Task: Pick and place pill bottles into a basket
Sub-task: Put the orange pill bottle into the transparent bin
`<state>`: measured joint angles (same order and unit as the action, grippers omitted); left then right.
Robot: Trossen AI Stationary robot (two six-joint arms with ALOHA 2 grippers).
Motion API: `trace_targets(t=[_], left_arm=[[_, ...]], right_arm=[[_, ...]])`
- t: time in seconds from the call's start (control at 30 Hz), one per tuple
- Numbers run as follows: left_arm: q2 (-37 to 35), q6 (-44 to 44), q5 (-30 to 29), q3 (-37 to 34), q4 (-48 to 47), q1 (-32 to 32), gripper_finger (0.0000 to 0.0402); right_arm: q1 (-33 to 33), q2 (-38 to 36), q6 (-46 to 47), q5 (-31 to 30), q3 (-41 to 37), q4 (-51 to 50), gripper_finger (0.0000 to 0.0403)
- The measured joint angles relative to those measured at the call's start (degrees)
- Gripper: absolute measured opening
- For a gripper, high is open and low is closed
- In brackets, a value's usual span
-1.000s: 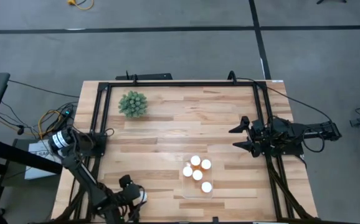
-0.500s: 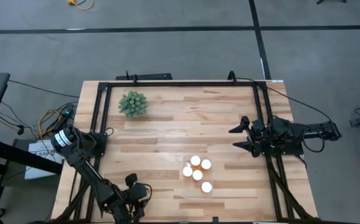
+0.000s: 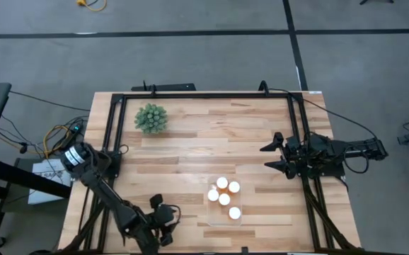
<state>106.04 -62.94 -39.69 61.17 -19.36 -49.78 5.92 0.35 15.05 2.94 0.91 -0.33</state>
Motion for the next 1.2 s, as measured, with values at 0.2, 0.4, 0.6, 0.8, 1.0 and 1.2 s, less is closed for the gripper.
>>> trace_targets(t=[0.2,0.4,0.6,0.8,1.0,1.2], left_arm=[[-0.02,13.12,-3.01,7.16,0.11,5.11,0.0176],[-0.02,24.42,-2.78,14.02,-0.22,8.42,0.0186],[-0.07,34.67,-2.37,21.01,2.67,11.04,0.0177],[-0.09,39.23,4.50,21.81,13.66,13.86,0.0178],[-0.07,40.25,5.86,20.97,15.19,16.76,0.0188],[0.00,37.57,7.96,18.59,18.20,19.64,0.0176]], right_arm=[[0.00,-0.02,-0.02,0.00,0.00,0.01,0.0311],[-0.01,-0.01,-0.02,0.00,0.00,0.00,0.0311],[0.00,0.01,0.00,0.00,-0.01,0.00,0.0311],[0.01,0.00,0.00,0.00,-0.01,0.00,0.0311],[0.00,0.00,-0.02,0.00,-0.01,0.02,0.0311],[0.01,0.00,-0.01,0.00,0.00,0.00,0.0311]])
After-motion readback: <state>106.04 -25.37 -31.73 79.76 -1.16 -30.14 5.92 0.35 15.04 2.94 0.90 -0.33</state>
